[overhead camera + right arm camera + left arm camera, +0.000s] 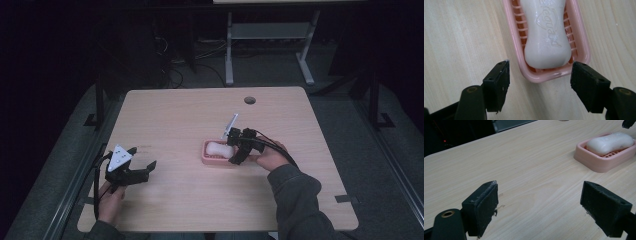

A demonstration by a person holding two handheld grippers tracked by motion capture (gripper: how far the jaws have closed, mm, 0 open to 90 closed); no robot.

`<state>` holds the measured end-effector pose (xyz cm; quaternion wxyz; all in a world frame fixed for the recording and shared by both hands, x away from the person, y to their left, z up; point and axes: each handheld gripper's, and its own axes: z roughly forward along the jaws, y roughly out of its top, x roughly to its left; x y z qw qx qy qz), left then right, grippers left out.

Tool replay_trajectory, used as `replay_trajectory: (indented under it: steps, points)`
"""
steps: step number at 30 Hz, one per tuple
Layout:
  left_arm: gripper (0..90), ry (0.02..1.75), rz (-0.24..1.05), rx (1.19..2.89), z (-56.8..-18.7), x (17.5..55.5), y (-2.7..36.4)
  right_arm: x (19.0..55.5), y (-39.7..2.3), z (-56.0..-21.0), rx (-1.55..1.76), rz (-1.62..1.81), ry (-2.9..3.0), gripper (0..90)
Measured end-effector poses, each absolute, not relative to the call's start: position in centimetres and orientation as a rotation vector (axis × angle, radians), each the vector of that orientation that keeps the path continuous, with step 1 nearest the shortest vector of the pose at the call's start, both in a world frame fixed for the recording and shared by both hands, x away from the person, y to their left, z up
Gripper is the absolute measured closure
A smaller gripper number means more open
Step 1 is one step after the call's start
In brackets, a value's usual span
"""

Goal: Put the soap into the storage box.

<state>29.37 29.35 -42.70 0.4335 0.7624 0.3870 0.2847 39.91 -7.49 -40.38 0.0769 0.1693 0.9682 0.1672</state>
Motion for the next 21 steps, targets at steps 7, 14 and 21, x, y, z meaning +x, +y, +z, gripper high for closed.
replay_trajectory:
  steps: [7, 14, 21]
  points:
    - [14.2, 0.964, 0.709, 1.903, -42.7, 29.4, 29.3, 39.5, -8.6, -40.5, 0.543, 0.57, 2.901, 31.0]
    - [14.2, 0.966, 0.709, 1.905, -42.8, 29.4, 29.3, 39.4, -9.5, -40.1, 0.579, 0.605, 2.902, 29.9]
    - [14.2, 0.968, 0.708, 1.903, -42.7, 29.4, 29.4, 39.1, -10.1, -39.7, 0.594, 0.629, 2.895, 29.3]
